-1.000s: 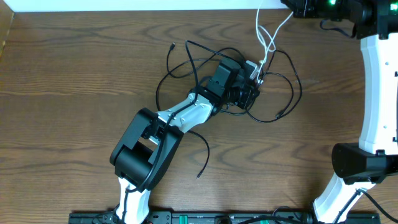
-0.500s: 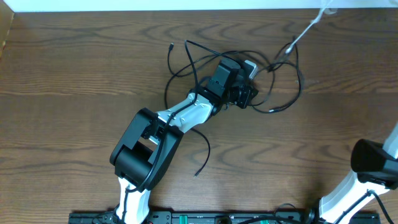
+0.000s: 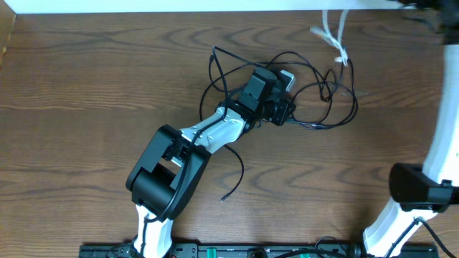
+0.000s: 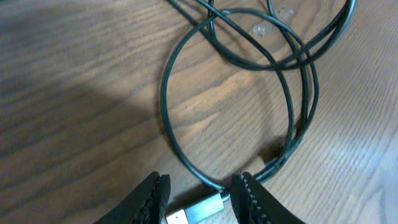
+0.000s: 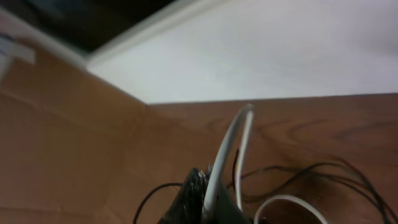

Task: Untangle cables
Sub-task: 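Drop the white cable at the right edge with the right gripper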

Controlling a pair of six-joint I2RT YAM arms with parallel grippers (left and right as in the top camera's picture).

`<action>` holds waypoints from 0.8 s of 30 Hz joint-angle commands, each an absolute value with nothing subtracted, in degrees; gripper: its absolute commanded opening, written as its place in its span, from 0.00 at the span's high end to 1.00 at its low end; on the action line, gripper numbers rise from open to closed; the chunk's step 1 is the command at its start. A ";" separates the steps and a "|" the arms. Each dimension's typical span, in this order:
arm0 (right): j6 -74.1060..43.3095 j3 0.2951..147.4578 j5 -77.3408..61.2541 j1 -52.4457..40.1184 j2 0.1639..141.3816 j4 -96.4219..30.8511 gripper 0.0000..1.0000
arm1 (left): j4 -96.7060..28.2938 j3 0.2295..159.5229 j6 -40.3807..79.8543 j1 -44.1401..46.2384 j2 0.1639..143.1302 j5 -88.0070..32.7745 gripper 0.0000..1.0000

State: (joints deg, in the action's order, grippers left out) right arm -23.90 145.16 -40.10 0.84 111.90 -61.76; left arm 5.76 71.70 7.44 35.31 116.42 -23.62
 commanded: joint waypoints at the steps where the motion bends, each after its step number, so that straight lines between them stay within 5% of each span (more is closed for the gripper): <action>1: -22.46 141.97 -29.43 -3.33 111.70 -59.61 0.99 | 3.29 71.57 7.53 34.50 111.42 -23.03 0.61; 10: -23.44 142.78 -22.52 4.16 111.26 -51.51 0.99 | -5.26 71.59 7.55 31.22 105.71 -23.09 0.57; 24: -9.04 142.65 -1.45 22.70 116.22 -56.38 0.99 | -17.98 71.57 7.53 25.30 92.73 -23.07 0.51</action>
State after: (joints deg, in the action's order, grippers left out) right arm -14.66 141.80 -9.63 20.64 112.81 -55.94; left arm -17.43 71.59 7.51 25.63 93.93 -23.59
